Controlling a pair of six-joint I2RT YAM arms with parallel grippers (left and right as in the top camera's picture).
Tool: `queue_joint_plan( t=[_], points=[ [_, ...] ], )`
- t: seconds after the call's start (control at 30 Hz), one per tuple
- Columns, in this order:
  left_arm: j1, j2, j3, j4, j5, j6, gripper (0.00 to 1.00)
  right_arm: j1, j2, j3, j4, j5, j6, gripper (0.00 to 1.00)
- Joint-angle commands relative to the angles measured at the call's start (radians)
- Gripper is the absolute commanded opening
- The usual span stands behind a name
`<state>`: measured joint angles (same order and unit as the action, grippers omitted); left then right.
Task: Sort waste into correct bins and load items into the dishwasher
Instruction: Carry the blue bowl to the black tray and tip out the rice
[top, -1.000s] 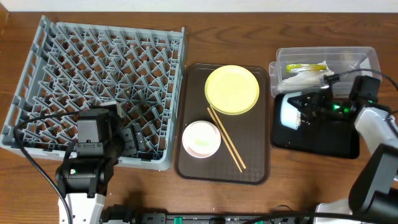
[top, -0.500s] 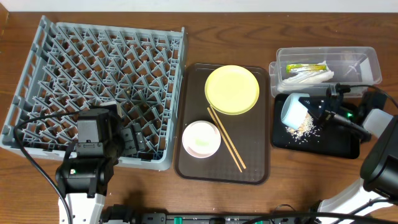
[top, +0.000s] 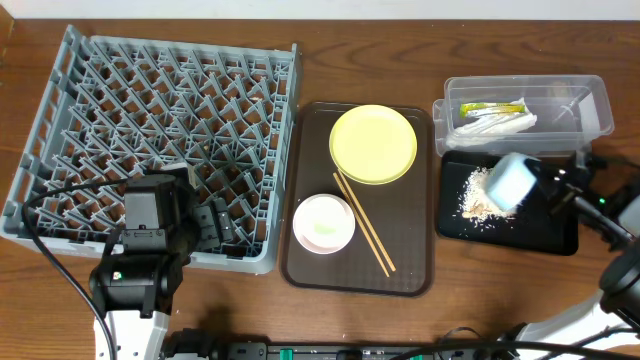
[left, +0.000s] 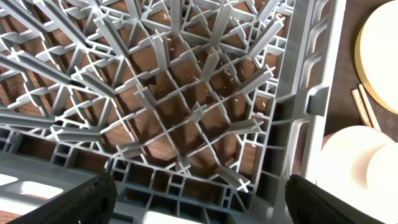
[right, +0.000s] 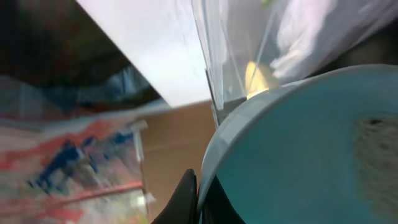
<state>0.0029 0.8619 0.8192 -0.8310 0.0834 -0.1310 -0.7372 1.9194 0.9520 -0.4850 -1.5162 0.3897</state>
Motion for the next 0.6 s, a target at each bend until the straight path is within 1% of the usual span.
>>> queue_joint_plan(
  t=[0.0,0.17,0.3,0.43,0.57],
  points=[
    [0.001,0.0,0.013,-0.003,0.01,-0.002,0.89,-0.051,-0.002,-0.006,-0.002,-0.044,0.04,0.01],
    [0.001,0.0,0.013,-0.003,0.01,-0.002,0.89,-0.038,-0.002,-0.006,-0.005,-0.044,0.039,0.01],
    [0.001,0.0,0.013,-0.003,0.01,-0.002,0.89,0.018,-0.002,-0.006,-0.008,-0.02,0.001,0.01],
    [0.001,0.0,0.013,-0.003,0.01,-0.002,0.89,0.088,-0.003,-0.006,-0.064,0.055,-0.019,0.01],
    [0.001,0.0,0.013,-0.003,0.009,-0.002,0.89,0.138,-0.025,-0.006,-0.126,0.105,-0.091,0.01]
  ],
)
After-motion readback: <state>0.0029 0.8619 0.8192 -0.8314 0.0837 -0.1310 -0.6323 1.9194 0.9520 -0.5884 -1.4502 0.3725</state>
